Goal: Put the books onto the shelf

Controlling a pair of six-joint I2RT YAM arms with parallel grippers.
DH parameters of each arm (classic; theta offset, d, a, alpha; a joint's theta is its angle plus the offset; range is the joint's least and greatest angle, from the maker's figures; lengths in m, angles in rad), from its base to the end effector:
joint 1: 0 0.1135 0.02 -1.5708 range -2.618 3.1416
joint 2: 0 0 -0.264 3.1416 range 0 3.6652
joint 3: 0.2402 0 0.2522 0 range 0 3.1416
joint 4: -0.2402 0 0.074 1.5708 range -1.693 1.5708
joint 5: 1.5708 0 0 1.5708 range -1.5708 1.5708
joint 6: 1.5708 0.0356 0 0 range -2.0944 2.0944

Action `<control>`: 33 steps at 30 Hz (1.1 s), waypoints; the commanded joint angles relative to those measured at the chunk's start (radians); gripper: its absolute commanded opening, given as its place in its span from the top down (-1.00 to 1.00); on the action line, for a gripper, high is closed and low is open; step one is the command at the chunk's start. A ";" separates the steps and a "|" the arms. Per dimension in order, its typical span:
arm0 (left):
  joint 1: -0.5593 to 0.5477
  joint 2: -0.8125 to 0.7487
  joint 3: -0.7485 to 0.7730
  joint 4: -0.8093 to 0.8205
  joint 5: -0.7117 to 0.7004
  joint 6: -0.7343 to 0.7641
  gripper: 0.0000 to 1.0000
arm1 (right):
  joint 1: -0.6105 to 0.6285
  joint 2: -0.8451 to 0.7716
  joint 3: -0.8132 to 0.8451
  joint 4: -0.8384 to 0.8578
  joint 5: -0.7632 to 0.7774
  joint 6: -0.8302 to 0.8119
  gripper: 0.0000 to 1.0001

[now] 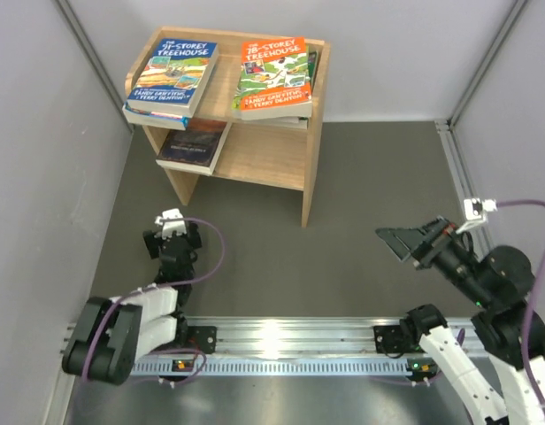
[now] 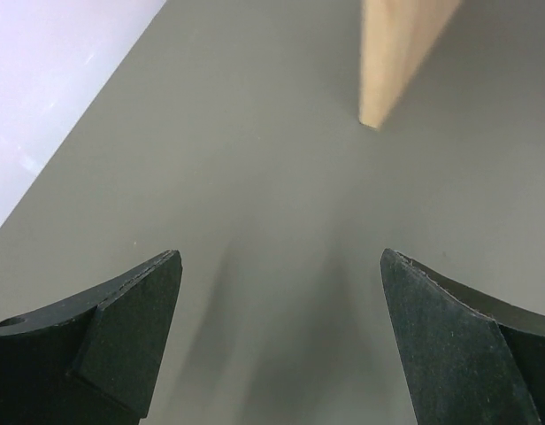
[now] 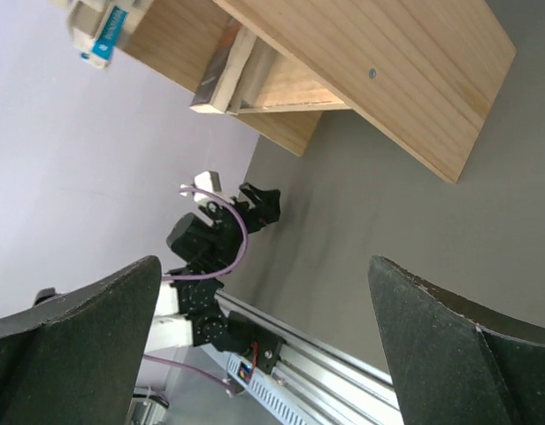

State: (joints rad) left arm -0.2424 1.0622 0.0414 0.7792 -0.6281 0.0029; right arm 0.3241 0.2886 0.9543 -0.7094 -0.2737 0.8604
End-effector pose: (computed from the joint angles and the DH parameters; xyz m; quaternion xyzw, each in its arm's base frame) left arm 0.1705 -0.0206 0.1420 -0.0975 0.7663 0.1713 0.6114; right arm 0.0260 0.0189 0.3824 0.0986 0.7150 0.4642 0.5133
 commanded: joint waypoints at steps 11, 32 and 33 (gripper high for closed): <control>0.227 0.360 0.327 0.043 0.455 0.036 -0.91 | -0.010 0.302 -0.112 0.349 -0.045 -0.095 -0.99; 0.218 0.509 0.273 0.313 0.504 -0.060 -0.98 | 0.072 0.622 -0.167 0.519 0.441 -0.502 -0.99; 0.218 0.512 0.270 0.330 0.502 -0.057 -0.98 | 0.072 0.665 -0.172 0.519 0.455 -0.556 -1.00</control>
State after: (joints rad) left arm -0.0223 1.5921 0.2916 1.0531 -0.1238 -0.0536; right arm 0.3843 0.8814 0.8101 -0.2535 0.0570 0.5125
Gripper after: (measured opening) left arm 0.990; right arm 0.996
